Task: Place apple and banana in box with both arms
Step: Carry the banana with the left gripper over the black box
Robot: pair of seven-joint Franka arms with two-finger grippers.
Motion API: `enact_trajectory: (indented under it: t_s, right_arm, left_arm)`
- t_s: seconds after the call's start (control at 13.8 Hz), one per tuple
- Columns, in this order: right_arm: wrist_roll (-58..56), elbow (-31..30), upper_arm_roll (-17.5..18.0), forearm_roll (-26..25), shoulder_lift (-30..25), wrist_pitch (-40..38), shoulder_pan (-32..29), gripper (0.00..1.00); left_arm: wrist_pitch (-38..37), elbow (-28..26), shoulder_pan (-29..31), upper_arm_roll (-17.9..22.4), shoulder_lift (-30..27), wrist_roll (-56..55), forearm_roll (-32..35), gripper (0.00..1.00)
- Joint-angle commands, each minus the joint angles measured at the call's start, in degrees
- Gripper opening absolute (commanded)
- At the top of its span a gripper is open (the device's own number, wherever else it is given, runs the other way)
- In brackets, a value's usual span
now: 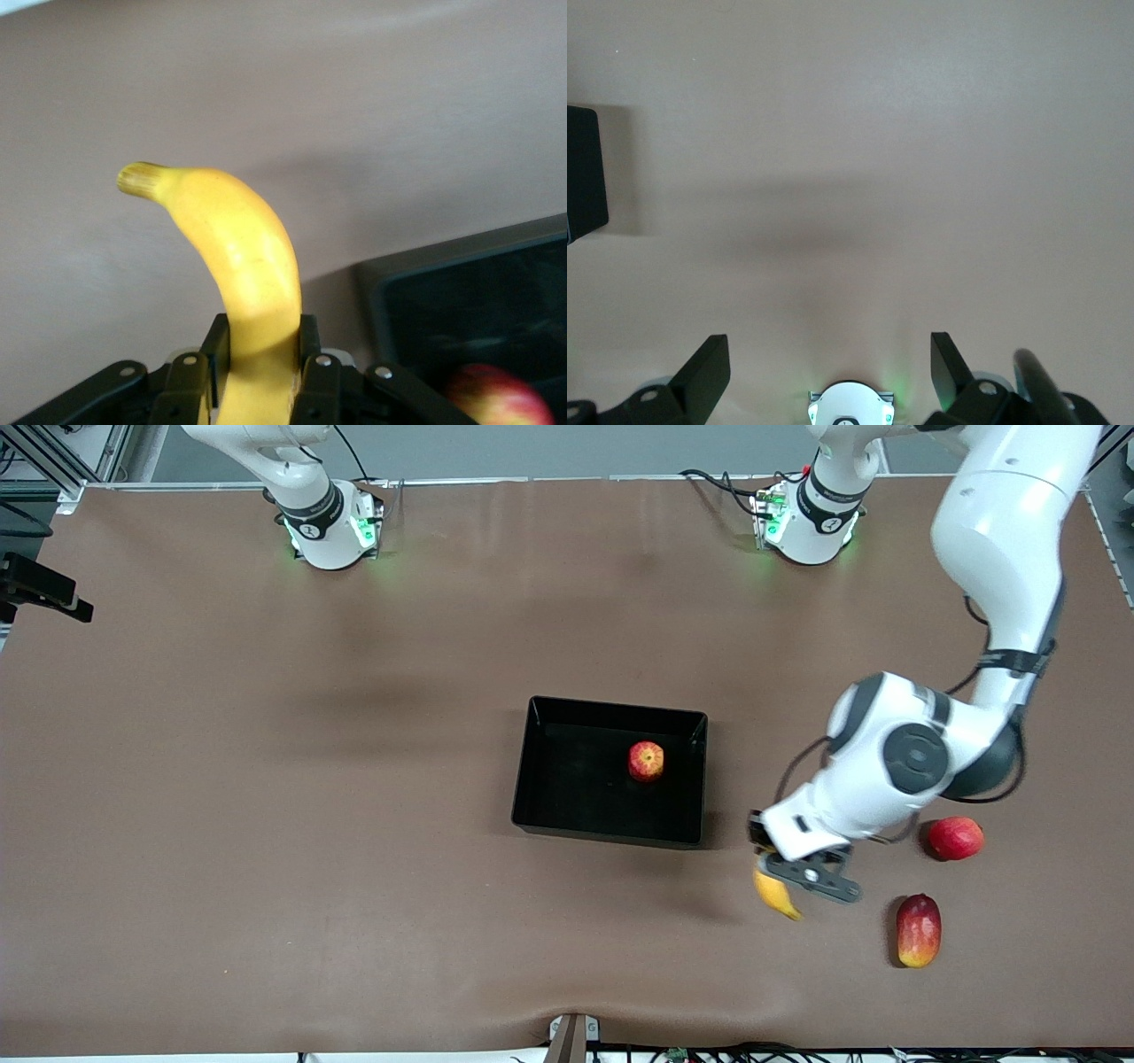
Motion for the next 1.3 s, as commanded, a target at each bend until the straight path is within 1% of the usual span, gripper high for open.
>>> enact_trajectory:
  t_s: [0.0, 0.14, 0.43, 0.65, 0.8, 0.94, 1.01, 1.23]
  right_arm:
    - [-0.59, -1.36, -1.18, -0.19, -1.59, -0.13, 0.81, 1.0]
    - [-0.59, -1.44, -1.18, -0.1, -1.59, -0.13, 0.72, 1.0]
    - [-0.59, -1.8, -1.27, -0.01, -1.68, -0.13, 0.72, 1.0]
    - [-0.59, -1.8, -1.71, -0.01, -1.68, -0.13, 0.99, 1.0]
    - [-0.59, -1.8, -1.71, -0.01, -1.68, -0.13, 0.81, 1.0]
    - [-0.59, -1.8, -1.71, -0.01, -1.68, -0.13, 0.81, 1.0]
    - [-0.59, -1.8, -1.8, -0.01, -1.68, -0.13, 0.9, 1.0]
    - [-0.59, -1.8, -2.24, -0.01, -1.68, -0.22, 1.08, 1.0]
  left_arm:
    - [-1.66, -0.71, -6.34, 0.24, -2.09, -13.89, 1.32, 0.0]
    - [-1.66, -0.62, -11.79, 0.85, -2.44, -23.05, 1.23, 0.0]
    - [-1.66, -0.44, -18.65, 1.12, -1.57, -31.6, 1.58, 0.0]
    - [-1.22, -0.09, -21.12, 1.12, -0.16, -32.23, 2.9, 0.0]
    - [-1.05, 2.18, -23.4, 1.21, 2.29, -32.14, 4.3, 0.0]
    - [-0.7, 4.12, -26.65, 3.48, 4.58, -31.88, 5.1, 0.0]
    - [-0.08, 4.13, -28.23, 5.15, 5.2, -31.71, 5.1, 0.0]
    - [5.61, 4.13, -31.93, 9.11, 8.01, -32.05, 5.1, 0.0]
